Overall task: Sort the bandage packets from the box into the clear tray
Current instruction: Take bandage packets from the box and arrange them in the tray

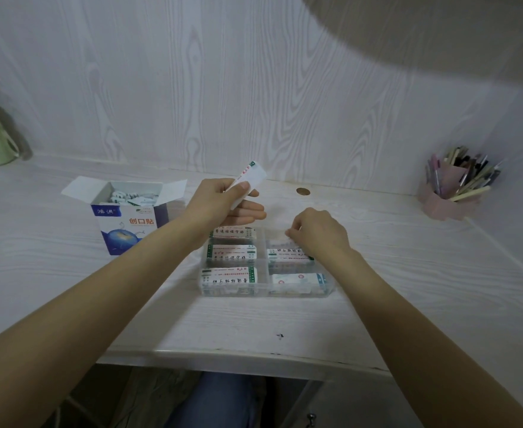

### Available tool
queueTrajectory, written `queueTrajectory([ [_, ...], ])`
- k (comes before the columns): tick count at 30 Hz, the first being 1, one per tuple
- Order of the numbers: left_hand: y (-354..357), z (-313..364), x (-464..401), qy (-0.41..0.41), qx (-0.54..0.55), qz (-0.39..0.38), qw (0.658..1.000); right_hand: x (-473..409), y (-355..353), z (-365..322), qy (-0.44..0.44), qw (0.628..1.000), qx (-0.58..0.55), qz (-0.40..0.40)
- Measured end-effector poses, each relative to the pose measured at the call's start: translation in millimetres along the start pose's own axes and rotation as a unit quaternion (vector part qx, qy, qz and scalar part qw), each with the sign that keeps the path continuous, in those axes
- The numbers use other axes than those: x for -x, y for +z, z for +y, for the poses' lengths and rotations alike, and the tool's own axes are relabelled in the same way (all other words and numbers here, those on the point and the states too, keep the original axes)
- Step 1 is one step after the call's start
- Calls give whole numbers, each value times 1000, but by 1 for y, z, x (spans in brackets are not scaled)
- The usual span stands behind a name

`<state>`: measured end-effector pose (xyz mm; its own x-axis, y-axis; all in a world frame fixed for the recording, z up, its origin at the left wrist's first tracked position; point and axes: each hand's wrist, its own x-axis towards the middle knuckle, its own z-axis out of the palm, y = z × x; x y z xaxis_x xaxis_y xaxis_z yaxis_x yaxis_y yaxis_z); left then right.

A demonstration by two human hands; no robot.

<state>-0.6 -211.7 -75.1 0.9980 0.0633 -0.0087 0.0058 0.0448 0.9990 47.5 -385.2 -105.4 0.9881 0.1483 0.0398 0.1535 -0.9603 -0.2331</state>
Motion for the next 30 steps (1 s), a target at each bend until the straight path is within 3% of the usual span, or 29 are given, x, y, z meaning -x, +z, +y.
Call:
queueTrajectory([
  [9,5,-3,-1,2,-17,-12,1000,14,-4,-13,-29,994,85,-56],
  [14,7,-3,-1,5,-15,-20,1000,17,-4,-12,-52,994,92,-33],
  [16,7,-4,0,8,-23,-25,999,17,-5,-10,-50,997,57,-29],
  [18,8,-5,1,9,-34,-36,999,15,-7,-8,-42,996,-74,-4],
  [20,8,-7,0,10,-42,-42,998,13,-14,-8,-22,953,-301,21],
  [22,8,-9,0,9,-46,-50,998,14,-22,-8,0,864,-503,-8],
  [23,9,-10,0,8,-47,-57,997,15,-24,-8,-10,834,-551,-26],
  [27,13,-8,2,7,-38,-83,996,15,-24,-8,-53,811,-583,-1],
  [30,13,-7,3,1,-21,-85,996,11,-22,-2,2,709,-705,-3],
])
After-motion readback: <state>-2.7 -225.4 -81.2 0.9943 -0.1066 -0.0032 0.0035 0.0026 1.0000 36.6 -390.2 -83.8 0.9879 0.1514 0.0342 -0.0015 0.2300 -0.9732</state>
